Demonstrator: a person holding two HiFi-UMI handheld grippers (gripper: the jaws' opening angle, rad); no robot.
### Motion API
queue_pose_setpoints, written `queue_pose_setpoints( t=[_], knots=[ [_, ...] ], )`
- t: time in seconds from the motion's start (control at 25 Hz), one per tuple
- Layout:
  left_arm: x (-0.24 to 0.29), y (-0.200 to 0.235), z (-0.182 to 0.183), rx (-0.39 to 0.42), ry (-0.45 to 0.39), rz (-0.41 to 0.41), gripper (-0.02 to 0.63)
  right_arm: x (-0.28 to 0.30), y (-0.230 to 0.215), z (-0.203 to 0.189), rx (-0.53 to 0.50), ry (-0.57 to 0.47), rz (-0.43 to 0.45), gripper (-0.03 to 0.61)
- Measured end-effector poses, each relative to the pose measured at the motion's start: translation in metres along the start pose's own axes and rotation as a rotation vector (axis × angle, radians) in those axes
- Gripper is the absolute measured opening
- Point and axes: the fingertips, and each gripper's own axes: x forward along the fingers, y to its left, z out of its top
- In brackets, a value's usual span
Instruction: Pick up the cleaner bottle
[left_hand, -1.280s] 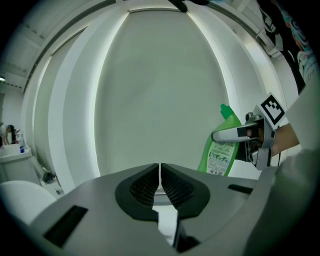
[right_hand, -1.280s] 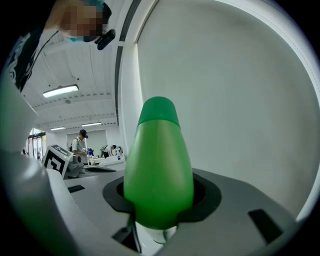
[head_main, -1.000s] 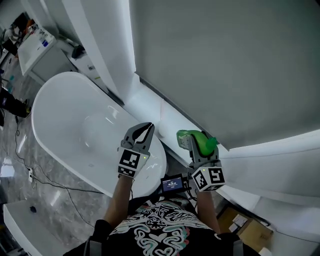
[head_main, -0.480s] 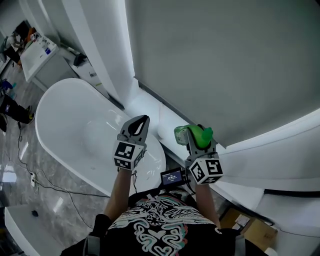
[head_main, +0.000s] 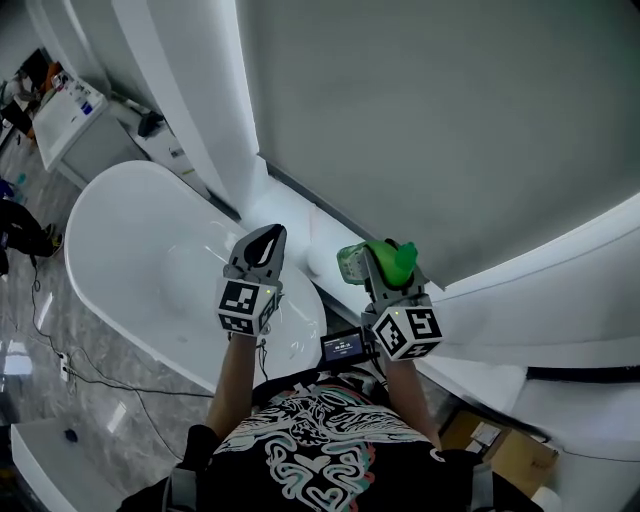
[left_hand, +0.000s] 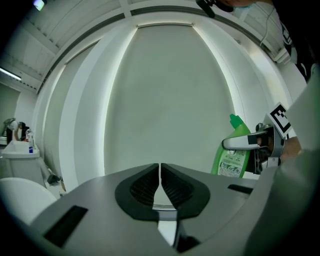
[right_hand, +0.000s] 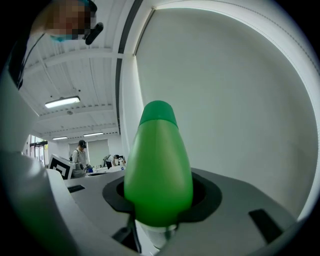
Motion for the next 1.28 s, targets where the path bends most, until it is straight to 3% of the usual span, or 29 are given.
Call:
queue_pose_setpoints(
  t=[0.28, 1.28],
  knots=[
    [0.004, -0.004, 0.0, -0.023, -0.01, -0.022, 0.028, -0.006, -0.003, 0.003, 0.057, -0.037, 0.001, 0.201],
    [0.008, -0.007, -0.009, -0.024, 0.01, -0.045, 0.028, -0.009, -0.006, -0.006, 0.049, -0.014, -0.016, 0.202]
  ],
)
